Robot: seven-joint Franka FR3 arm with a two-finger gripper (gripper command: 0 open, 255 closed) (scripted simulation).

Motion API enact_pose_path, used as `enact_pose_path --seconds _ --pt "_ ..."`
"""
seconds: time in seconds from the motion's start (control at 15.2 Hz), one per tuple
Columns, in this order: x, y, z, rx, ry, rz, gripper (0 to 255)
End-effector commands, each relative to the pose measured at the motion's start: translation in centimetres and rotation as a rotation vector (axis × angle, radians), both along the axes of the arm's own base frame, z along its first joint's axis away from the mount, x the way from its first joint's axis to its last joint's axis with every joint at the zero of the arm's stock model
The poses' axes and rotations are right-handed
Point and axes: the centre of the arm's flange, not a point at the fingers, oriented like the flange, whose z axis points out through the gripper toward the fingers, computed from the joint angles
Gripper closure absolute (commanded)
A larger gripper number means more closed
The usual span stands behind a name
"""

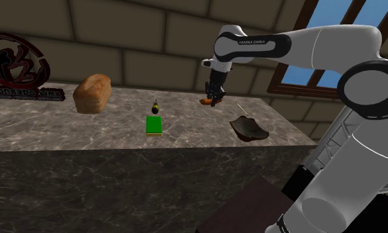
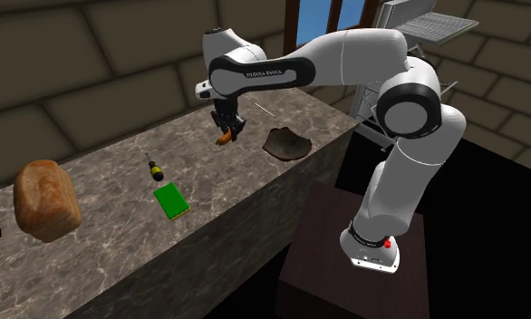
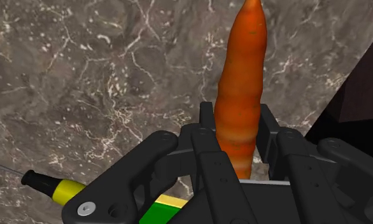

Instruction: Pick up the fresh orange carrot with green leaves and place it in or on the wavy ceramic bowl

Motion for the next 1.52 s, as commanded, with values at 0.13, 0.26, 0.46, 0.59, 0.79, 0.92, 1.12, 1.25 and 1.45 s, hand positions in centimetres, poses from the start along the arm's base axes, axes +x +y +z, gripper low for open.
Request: enact_pose_path --seconds 0.13,0.26,0.46,0.59,0.79,0.92,1.12,1.25,1.45 --pt "-1.1 -0.7 1.4 0.0 0.0 0.0 255" --pt "-3.2 -2.3 1.4 0.0 0.0 0.0 255" --pt "-6.4 -4.6 1.4 0.0 0.0 0.0 255" --pt "-8.6 -6.1 1.4 0.0 0.0 0.0 255" --pt "-11.8 -8.5 1.4 0.0 0.0 0.0 255" --pt "-13.9 -10.0 1.4 0.0 0.0 0.0 255" --pt "-17.2 -12.3 1.4 0.0 0.0 0.0 255" --pt "-18.1 -13.0 0.9 0.0 0.0 0.0 255" --pt "-18.1 -13.0 -0.7 0.0 0.0 0.0 255"
